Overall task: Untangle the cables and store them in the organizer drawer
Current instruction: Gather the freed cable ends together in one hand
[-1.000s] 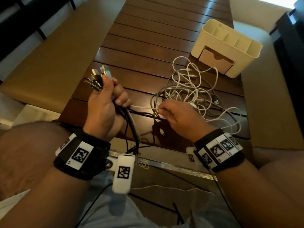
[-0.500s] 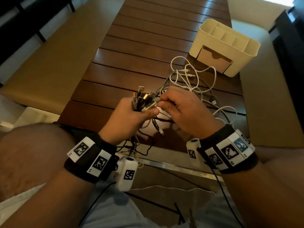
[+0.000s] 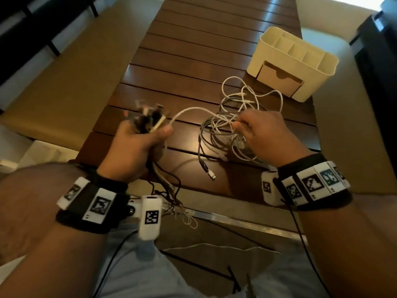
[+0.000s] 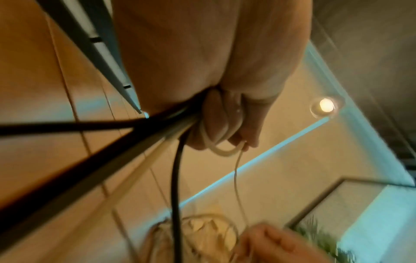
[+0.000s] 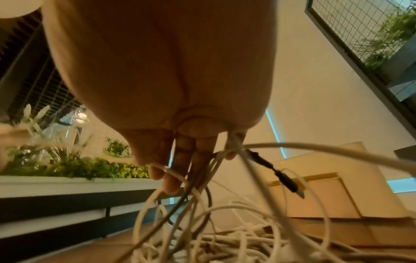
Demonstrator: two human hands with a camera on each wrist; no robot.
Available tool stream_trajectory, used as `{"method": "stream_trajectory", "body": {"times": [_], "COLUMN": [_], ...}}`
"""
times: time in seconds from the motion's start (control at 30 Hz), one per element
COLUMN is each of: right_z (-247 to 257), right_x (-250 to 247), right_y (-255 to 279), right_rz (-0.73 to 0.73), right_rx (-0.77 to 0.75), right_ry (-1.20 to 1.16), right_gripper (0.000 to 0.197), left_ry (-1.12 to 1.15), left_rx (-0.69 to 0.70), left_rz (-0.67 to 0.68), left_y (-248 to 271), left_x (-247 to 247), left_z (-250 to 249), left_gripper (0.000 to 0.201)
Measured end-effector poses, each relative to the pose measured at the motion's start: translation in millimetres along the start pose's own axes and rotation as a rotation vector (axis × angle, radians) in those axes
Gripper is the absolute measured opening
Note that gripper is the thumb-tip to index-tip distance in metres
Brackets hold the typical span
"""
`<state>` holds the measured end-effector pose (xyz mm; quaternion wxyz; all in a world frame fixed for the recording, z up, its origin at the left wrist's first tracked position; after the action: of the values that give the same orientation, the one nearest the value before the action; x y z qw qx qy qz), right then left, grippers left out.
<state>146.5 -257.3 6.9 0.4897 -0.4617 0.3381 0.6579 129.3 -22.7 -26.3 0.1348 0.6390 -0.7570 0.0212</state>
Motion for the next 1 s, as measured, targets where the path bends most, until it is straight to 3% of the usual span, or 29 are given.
{"method": "stream_trajectory", "body": {"times": [0.07,0.13,0.27,0.37,0.5,0.6,0.7,0.8,0.9,1.0], "right_z": [13.9,28.4,43.6,45.5,38.3,33.5,38.2,55.0,69.0,80.7], "right_x": [-5.9,-1.9,12.3,13.3,20.0,23.3,20.2,35.6,51.2,49.8], "right_y": [0.7,2.7,9.1,9.8,9.2,9.5,10.6,14.0,18.1,18.1], "right_rz": [-0.04,-0.012,0.032,0.018,0.003,-0.008,0.042,0.246,0.323,0.261], "right_rx": [-0.04,-0.061,-0.067,-0.013,0.104,0.119,0.018,-0.159,-0.289,-0.35], "right_ry": [-0.089,-0.235,-0.344,-0.463,-0.656,-0.727,-0.607,-0.26,-0.021,-0.002], "right_gripper": [0.014,0.017,0.012,0.013,0.031,0.02,0.021,0.024,0.027,0.026], "left_ry": [-0.142,-0.145,-0.122,-0.163,-0.13,-0.072,0.004,-0.035,-0.112,-0.303], "left_rx": [-0.043,-0.058,-0.086,-0.09,-0.116,-0.111,-0.133,-0.139,-0.128,-0.134], "left_rz": [0.047,0.095,0.051,0.077,0.205,0.156,0.034,-0.029,-0.019,0.06], "left_y": [0.1,1.2,-2.0,1.2,6.9,4.1,0.9,0.8,1.9,4.2], "left_x": [10.2,18.9,9.9,15.8,35.8,26.5,6.7,-1.7,6.0,18.6], "left_z": [13.8,17.7,21.2,23.4,25.8,25.7,27.7,26.2,23.8,28.0], "left_gripper": [0.024,0.017,0.018,0.015,0.021,0.015,0.023,0.028,0.048,0.06]}}
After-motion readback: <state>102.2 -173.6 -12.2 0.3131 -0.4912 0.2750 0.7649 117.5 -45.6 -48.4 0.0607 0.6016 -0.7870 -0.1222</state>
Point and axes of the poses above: each hand's wrist, its own y-axis away from the middle knuckle, its own x-axis out of the palm, z = x × y, the point moved 10 cm from there along -y, towards the middle knuckle, and after that the axes turned 5 degrees about -x, right-handed, at the moved point
